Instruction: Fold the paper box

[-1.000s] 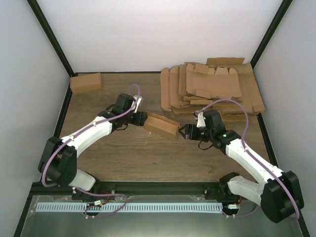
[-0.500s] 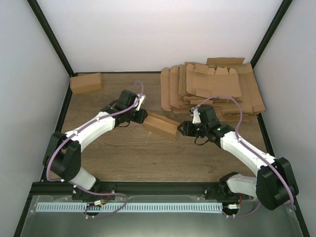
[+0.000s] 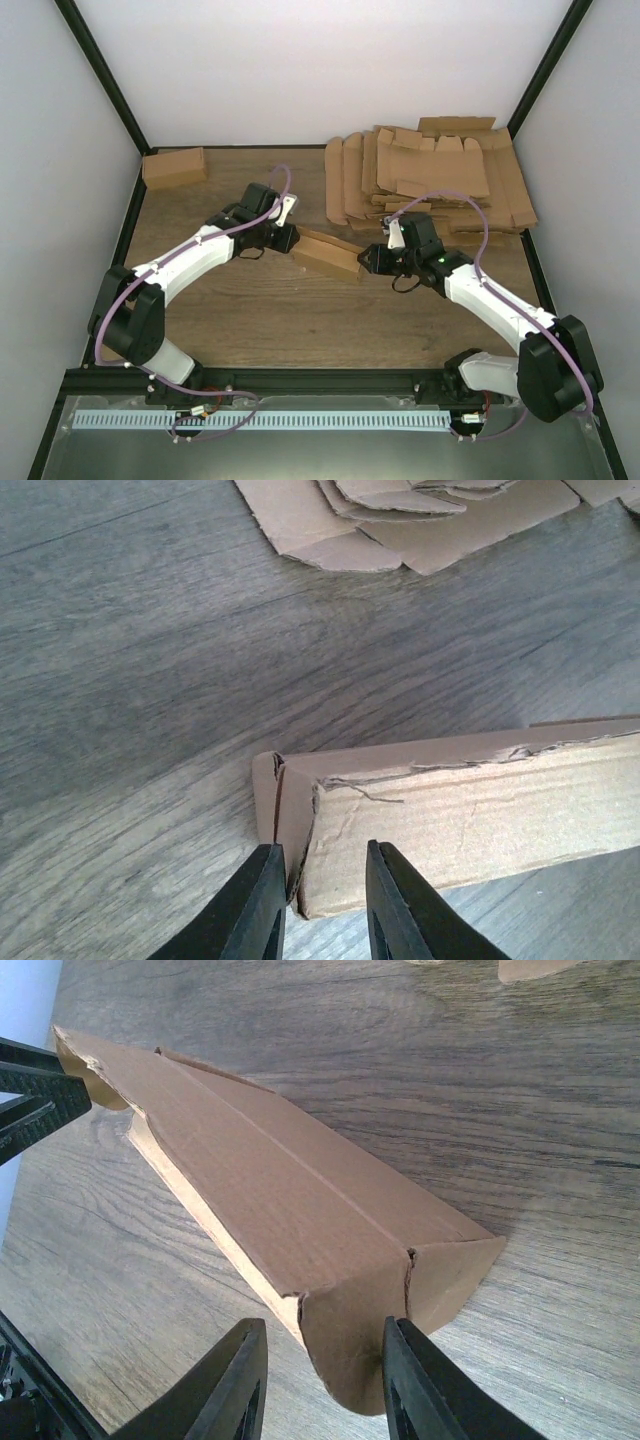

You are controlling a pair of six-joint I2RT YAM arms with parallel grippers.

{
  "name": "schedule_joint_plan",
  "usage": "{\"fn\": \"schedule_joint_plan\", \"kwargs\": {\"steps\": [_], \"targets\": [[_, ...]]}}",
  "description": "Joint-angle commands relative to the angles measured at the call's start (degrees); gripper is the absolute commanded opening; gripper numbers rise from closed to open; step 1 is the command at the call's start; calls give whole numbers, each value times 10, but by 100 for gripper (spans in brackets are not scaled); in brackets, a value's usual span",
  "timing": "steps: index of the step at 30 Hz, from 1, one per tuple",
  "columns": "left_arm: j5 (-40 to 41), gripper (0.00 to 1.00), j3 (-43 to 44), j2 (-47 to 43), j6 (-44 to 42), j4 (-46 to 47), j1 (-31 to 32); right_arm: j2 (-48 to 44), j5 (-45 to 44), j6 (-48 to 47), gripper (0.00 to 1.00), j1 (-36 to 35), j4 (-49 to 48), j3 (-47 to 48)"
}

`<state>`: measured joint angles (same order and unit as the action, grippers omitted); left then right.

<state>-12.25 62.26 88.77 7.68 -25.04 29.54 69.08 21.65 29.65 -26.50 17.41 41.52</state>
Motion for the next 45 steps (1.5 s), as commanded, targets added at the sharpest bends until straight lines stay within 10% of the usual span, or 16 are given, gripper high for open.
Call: {"fn": "schedule_joint_plan", "kwargs": {"steps": [1, 45], "targets": [[-27, 23, 15, 4, 6, -3, -2, 5, -3, 1, 34, -7, -6, 33], [-9, 4, 12, 27, 47, -26, 10, 52, -41, -6, 4, -8, 40, 47]]}}
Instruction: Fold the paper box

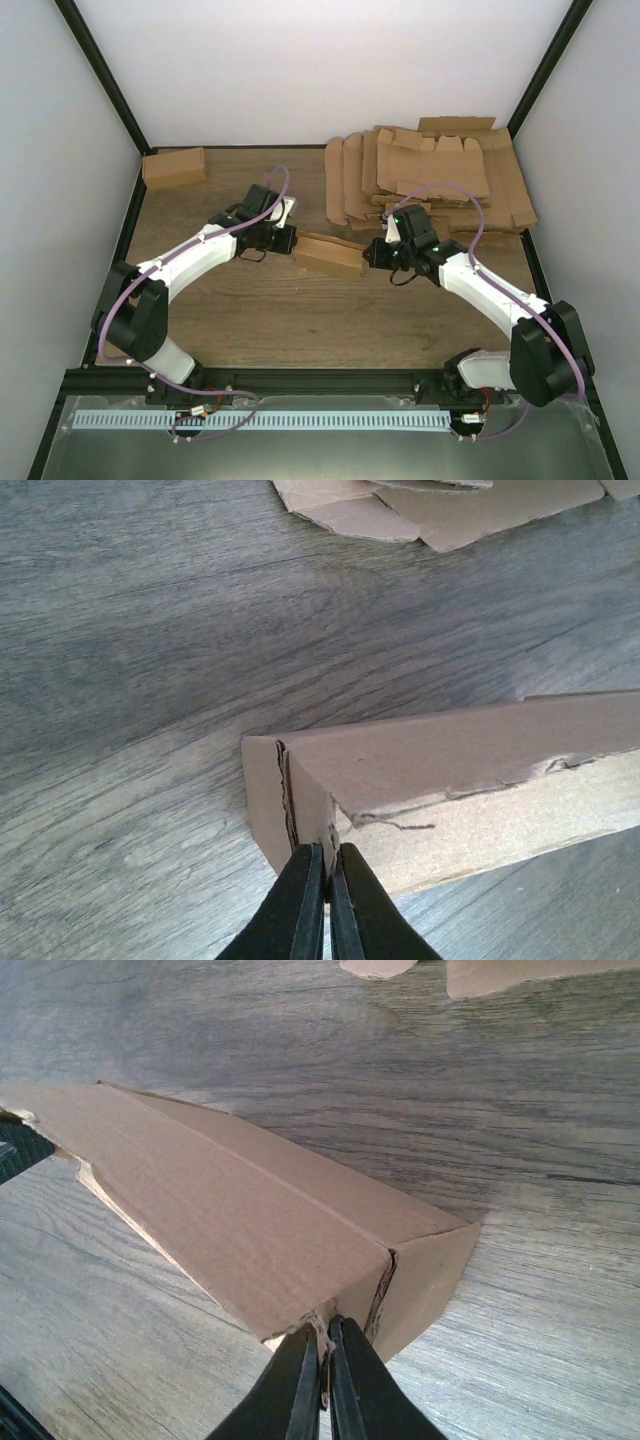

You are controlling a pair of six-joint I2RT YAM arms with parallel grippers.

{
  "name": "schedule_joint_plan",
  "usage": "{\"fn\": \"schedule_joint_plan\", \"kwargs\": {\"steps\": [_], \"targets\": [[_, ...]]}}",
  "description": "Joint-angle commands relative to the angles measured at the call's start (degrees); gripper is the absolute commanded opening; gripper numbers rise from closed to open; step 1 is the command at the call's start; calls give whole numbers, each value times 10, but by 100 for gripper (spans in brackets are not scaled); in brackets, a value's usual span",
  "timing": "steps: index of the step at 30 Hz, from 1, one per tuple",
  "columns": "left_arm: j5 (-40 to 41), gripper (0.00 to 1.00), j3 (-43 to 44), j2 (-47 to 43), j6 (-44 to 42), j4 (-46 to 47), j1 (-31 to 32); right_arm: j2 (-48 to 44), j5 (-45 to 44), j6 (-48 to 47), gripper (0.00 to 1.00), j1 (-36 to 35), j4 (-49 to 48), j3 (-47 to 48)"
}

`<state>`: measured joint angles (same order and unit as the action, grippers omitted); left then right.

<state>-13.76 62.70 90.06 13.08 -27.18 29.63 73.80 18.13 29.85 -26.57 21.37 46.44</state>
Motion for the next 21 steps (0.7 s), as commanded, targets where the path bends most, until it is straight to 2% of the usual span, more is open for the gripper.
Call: {"fn": "schedule_joint_plan", "kwargs": {"steps": [1, 21], "targets": [[9, 4, 5, 14, -8, -4, 10, 4, -8, -9, 3, -9, -1, -8], [8, 4, -43, 17, 5, 39, 28, 18, -72, -11, 1, -59, 17, -16]]}}
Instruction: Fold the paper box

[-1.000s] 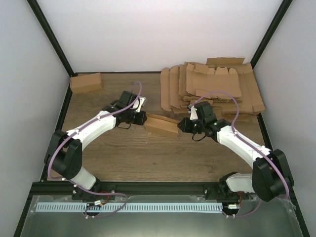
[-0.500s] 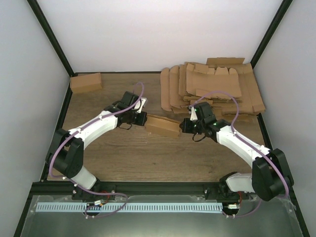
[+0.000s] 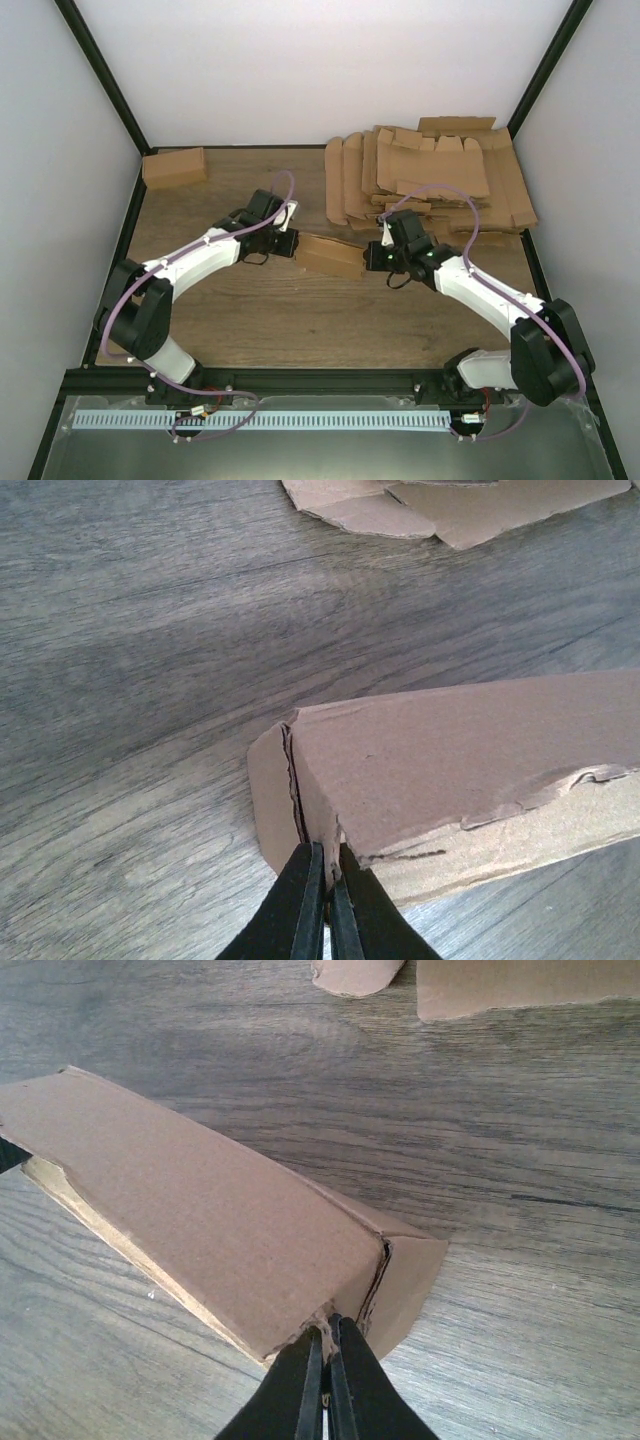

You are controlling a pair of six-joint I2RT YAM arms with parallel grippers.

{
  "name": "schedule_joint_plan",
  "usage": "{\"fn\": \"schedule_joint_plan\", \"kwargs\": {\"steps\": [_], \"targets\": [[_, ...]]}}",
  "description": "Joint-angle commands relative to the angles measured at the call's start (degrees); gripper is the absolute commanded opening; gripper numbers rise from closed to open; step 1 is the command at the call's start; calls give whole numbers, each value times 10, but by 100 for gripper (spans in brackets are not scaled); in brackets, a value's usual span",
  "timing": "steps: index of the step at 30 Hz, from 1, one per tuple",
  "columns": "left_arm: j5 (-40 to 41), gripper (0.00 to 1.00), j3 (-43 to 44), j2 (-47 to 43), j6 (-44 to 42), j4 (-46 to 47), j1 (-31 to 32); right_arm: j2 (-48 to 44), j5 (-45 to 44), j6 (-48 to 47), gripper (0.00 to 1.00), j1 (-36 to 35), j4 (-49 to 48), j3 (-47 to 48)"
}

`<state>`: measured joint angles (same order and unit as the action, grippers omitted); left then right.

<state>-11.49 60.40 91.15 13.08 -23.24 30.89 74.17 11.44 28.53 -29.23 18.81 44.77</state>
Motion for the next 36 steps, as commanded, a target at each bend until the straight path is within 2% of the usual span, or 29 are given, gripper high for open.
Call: {"fn": "schedule_joint_plan", "kwargs": {"steps": [1, 10, 17, 21, 23, 28, 32, 36], "targets": [[-14, 4, -22, 5, 7, 2, 17, 15, -13, 8, 1, -40, 47, 6], [-4, 4, -36, 1, 27, 25, 39, 46, -155, 102, 1, -130, 66, 11], [3, 4, -63, -3, 33, 51, 43, 35, -167, 103, 1, -138, 52, -12], [7, 4, -66, -12, 36, 52, 43, 5, -165, 85, 9, -138, 55, -6], [14, 11, -60, -22, 38, 43, 43, -7, -166, 78, 17, -138, 63, 5], [37, 38, -34, -59, 39, 12, 42, -44, -164, 58, 33, -139, 86, 38], [44, 50, -9, -83, 37, -19, 39, -74, -140, 40, 43, -133, 92, 54], [36, 57, 6, -96, 39, -34, 32, -77, -100, 32, 51, -105, 104, 67]]}}
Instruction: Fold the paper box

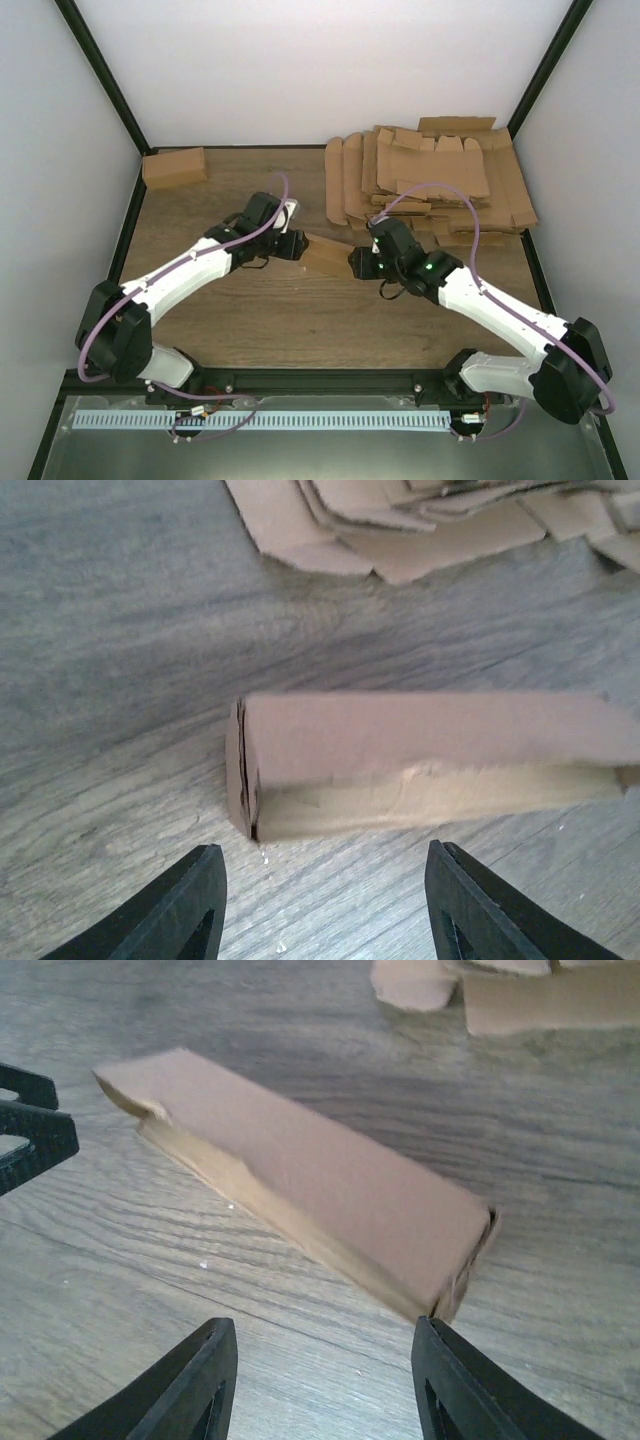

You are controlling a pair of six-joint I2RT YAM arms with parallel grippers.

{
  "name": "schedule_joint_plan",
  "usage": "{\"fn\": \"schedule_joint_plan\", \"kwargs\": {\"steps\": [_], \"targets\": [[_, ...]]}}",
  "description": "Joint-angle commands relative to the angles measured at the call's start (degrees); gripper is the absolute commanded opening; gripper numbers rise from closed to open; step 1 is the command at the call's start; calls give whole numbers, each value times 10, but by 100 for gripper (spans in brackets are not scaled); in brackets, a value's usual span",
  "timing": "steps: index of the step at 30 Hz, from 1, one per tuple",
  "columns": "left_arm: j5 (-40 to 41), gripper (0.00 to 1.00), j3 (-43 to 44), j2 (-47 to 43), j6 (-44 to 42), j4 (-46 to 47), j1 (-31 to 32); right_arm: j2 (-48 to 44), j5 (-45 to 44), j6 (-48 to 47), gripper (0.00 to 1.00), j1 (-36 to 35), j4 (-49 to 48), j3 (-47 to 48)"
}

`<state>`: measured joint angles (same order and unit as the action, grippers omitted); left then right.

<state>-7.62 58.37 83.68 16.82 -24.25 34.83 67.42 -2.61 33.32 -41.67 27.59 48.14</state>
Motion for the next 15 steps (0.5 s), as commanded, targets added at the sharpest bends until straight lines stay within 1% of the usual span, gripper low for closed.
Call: {"fn": "schedule_joint_plan", "kwargs": {"steps": [1, 5, 7, 8, 9, 11, 12, 13, 15], "targets": [[-10, 58, 28, -25, 2, -25, -11, -10, 50, -19, 52, 29, 17, 35], [-52, 59, 28, -35, 15, -2, -31, -18, 103, -28, 52, 80, -1, 35], [-97, 49, 26, -36, 29, 23, -47, -19, 162, -28, 49, 107, -24, 32], [-120, 41, 26, -34, 36, 37, -54, -17, 194, -27, 45, 122, -39, 29], [-142, 31, 26, -30, 43, 52, -61, -17, 221, -23, 38, 134, -55, 27], [-179, 12, 31, -19, 56, 78, -71, -13, 272, -11, 15, 153, -92, 20], [-195, 5, 33, -12, 61, 89, -76, -8, 293, -3, 4, 162, -109, 17], [-208, 4, 34, -5, 66, 101, -79, -6, 315, 6, 1, 170, -127, 13], [-230, 4, 34, 10, 76, 124, -87, 3, 366, 30, 1, 188, -170, -4]]}}
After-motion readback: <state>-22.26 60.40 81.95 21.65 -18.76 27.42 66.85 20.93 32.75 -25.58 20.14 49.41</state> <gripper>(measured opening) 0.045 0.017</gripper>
